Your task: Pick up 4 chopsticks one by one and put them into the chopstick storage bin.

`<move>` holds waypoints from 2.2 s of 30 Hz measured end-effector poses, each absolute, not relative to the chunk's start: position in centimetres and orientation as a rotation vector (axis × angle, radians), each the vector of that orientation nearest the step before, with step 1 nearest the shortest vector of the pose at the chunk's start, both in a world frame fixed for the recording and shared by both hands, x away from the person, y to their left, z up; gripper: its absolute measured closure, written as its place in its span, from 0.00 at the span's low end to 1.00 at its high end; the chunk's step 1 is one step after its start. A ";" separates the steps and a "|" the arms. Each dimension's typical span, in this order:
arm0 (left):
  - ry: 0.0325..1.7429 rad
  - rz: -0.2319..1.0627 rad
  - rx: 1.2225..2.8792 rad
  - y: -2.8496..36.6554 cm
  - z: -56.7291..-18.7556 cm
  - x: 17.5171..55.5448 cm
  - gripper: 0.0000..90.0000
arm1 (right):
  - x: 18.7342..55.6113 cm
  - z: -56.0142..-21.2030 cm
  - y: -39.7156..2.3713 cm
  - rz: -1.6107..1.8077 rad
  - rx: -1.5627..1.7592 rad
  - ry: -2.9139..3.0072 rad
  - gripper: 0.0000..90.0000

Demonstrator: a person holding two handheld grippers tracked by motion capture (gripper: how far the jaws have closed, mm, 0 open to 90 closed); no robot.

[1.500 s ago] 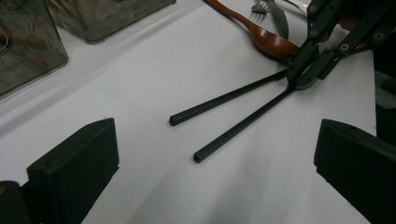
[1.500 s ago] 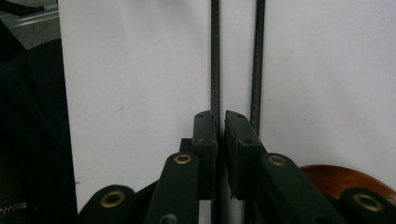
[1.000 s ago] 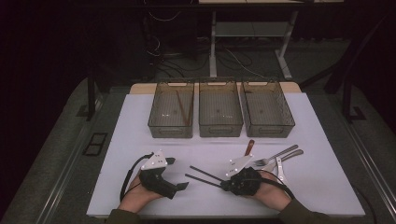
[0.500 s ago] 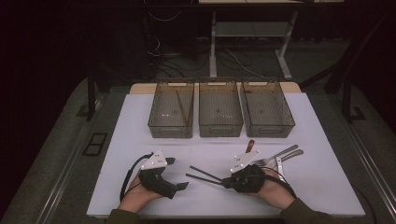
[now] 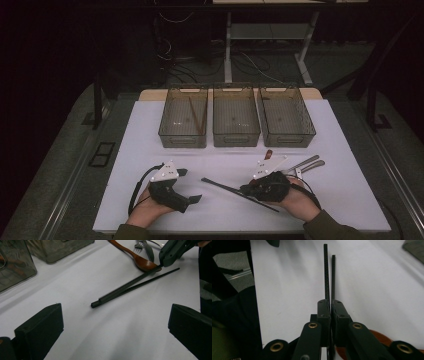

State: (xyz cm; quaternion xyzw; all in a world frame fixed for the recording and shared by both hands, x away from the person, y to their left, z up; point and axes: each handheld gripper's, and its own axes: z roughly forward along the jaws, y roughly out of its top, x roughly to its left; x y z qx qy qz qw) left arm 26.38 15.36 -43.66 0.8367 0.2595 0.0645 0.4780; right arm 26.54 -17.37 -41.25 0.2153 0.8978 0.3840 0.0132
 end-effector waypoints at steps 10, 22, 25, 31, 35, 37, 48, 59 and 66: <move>0.639 0.155 2.037 15.3 -43.7 26.4 0.00 | 27.6 -40.2 -18.3 1.223 0.697 2.739 0.95; 0.640 0.158 2.041 15.4 -43.8 26.4 0.00 | 29.9 -38.9 -19.0 1.269 0.746 2.655 0.95; 0.639 0.158 2.042 15.4 -43.7 26.4 0.00 | 30.3 -38.6 -19.0 1.281 0.757 2.644 0.95; 0.635 0.161 2.045 15.4 -43.7 26.4 0.00 | 31.1 -37.6 -18.9 1.315 0.763 2.605 0.95; 0.634 0.160 2.045 15.4 -43.8 26.4 0.00 | 32.0 -36.8 -18.8 1.333 0.772 2.576 0.95; 0.634 0.161 2.046 15.4 -43.8 26.4 0.00 | 32.4 -36.5 -18.7 1.339 0.780 2.564 0.95; 0.633 0.159 2.044 15.4 -43.7 26.4 0.00 | 34.3 -35.4 -17.7 1.343 0.818 2.513 0.95; 0.633 0.157 2.043 15.4 -43.8 26.4 0.00 | 36.6 -34.8 -15.7 1.303 0.835 2.497 0.95; 0.637 0.152 2.041 15.4 -43.7 26.4 0.00 | 38.4 -34.1 -14.3 1.265 0.869 2.500 0.95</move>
